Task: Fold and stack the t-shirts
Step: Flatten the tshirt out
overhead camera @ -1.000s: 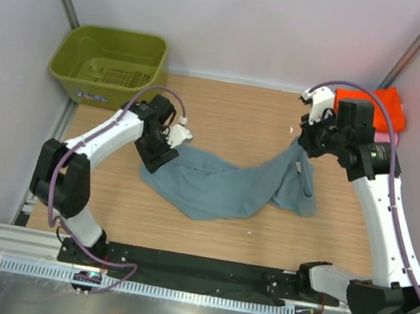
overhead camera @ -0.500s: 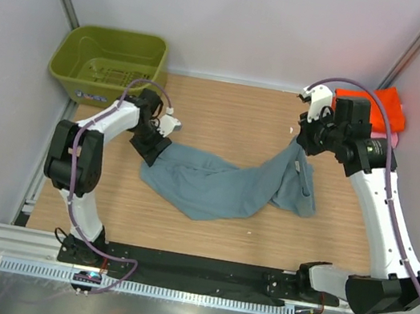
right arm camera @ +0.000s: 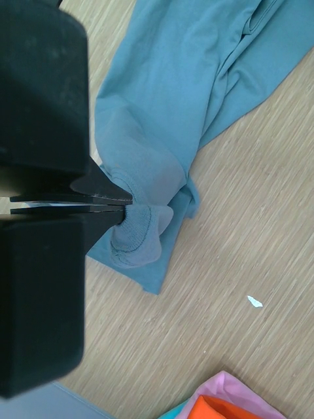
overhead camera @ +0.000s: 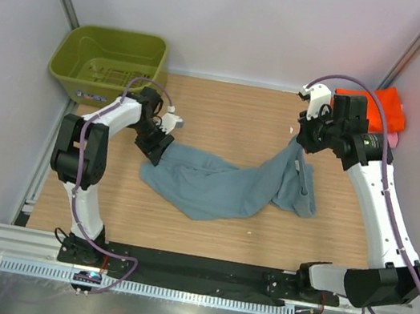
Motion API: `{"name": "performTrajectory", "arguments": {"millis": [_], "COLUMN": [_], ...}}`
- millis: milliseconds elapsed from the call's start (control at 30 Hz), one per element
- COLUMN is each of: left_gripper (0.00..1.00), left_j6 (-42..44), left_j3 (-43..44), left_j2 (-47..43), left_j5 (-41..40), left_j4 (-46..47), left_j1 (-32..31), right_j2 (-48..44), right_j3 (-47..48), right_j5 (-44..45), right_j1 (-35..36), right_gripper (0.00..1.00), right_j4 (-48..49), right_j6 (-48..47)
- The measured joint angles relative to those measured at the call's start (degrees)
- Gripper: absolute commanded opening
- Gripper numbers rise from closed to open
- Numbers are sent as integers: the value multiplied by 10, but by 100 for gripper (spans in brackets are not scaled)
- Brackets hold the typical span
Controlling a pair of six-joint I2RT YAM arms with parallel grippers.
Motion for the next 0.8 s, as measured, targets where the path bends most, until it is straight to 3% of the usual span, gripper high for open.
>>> {"name": "performTrajectory", "arguments": {"millis": [800], "left_gripper": [48], "left_j6": [-3], "left_j3": [-53], "left_j2": [-1], "left_j5": [-8], "left_j4": [11], "left_j1": [10], "right_j2": [1], "right_j3": [0], "right_j5": [0], "right_j1": [0], "right_gripper": [1], "right_j4": [2], "right_j6": [0]}}
